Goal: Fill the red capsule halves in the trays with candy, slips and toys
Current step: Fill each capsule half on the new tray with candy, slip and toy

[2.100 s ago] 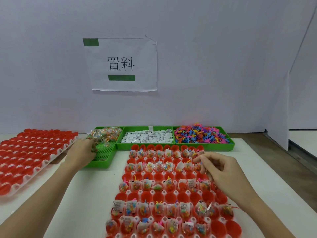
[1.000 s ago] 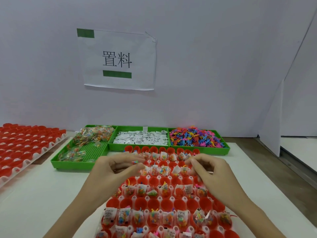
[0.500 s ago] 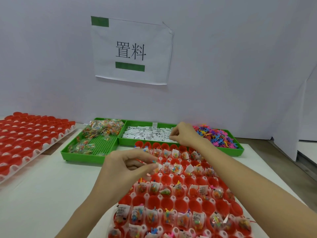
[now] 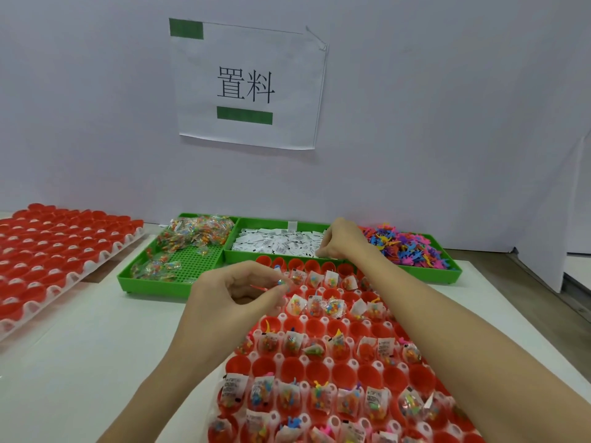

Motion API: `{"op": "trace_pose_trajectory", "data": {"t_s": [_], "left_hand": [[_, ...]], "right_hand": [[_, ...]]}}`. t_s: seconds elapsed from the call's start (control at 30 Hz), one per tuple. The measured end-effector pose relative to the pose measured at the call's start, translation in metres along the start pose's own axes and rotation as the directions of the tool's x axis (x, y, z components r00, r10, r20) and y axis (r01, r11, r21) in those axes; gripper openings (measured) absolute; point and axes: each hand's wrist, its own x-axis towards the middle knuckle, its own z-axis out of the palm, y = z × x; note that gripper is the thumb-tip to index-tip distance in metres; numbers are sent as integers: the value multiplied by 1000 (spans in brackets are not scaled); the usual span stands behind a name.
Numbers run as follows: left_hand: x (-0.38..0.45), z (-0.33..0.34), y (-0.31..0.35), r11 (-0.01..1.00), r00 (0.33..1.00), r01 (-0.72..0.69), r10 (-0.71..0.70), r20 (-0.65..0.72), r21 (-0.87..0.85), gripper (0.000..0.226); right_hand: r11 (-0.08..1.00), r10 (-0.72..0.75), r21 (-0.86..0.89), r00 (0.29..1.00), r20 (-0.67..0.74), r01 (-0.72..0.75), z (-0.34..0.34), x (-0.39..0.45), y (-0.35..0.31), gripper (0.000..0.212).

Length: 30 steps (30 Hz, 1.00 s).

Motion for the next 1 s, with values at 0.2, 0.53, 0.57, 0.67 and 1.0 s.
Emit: {"op": "trace_pose_trajectory", "data": {"t_s": [0.2, 0.53, 0.57, 0.67, 1.0], "left_hand": [[0, 4, 0, 1000, 1000, 13, -14, -21, -13, 8], [0, 4, -3, 997, 997, 74, -73, 40, -24, 9], [-1, 4, -2, 997, 996, 71, -69, 51, -36, 9], [-4, 8, 2, 999, 998, 39, -37, 57, -29, 7], [-19, 29, 11, 999, 991, -44, 44, 126, 3, 11]], "right_hand": [[988, -111, 97, 991, -75, 118, -4, -5, 15, 9], [889, -172, 342, 913, -369, 305, -21, -43, 21, 14], [867, -178, 381, 914, -363, 320, -25, -55, 19, 14], [788, -230, 489, 917, -327, 373, -36, -98, 13, 12], [754, -334, 450, 869, -365, 479, -21, -221, 19, 10]]}}
